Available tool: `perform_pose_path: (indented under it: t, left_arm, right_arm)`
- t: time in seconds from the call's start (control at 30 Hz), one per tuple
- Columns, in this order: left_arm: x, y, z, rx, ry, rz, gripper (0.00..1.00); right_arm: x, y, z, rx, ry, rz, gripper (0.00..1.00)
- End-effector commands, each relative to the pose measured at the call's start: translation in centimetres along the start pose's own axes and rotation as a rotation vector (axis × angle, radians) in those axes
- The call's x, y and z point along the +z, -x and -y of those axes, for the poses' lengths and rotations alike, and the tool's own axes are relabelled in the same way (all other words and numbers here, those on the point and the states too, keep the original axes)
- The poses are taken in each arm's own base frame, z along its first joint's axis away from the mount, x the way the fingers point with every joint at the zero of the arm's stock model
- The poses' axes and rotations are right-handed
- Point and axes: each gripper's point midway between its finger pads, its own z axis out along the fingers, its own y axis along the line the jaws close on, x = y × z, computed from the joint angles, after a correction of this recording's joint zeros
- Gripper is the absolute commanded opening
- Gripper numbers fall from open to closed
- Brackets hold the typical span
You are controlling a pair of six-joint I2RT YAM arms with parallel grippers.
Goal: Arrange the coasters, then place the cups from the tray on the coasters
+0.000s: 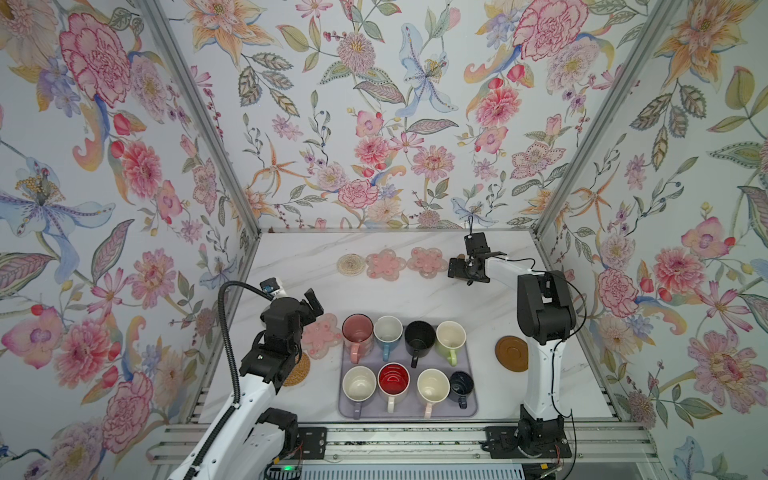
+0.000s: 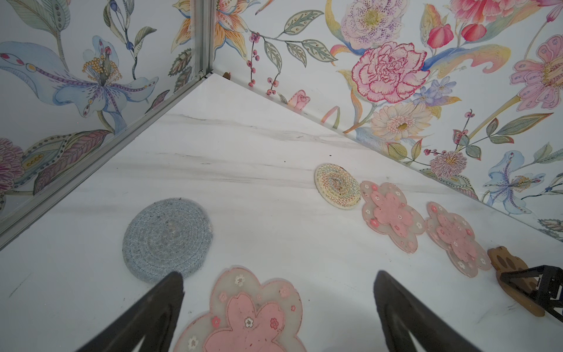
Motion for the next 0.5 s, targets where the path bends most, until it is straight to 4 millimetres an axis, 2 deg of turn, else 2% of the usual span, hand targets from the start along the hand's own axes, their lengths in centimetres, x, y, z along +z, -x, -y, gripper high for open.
perform_pose_path:
  t: [0.0, 0.13, 0.23, 0.33, 0.47]
  left_arm:
    - [0.0, 0.0, -0.3, 0.01, 0.019, -0.02, 0.99]
    - [-0.1, -0.2, -0.4, 0.013, 0.019, -0.027, 0.99]
    - [-0.2, -0.3, -0.4, 0.007, 0.013, -0.03, 0.99]
    - [-0.1, -0.8, -0.6, 0.002, 0.015, -0.034, 0.99]
    - [0.2, -1.9, -1.0, 0.002, 0.021, -0.06, 0.99]
  right_arm:
    - [-2.7, 1.5, -0.3, 0.023, 0.034, 0.017, 0.99]
    - [-6.7, 3.1, -0.2, 0.051, 0.05, 0.087, 0.99]
    - [-10.1, 2.6, -0.2, 0.083, 0.091, 0.13, 0.99]
    - [-13.0, 0.4, 0.3, 0.117, 0.128, 0.157, 0.99]
    - [-16.3, -3.6, 1.3, 0.148, 0.128, 0.181, 0.99]
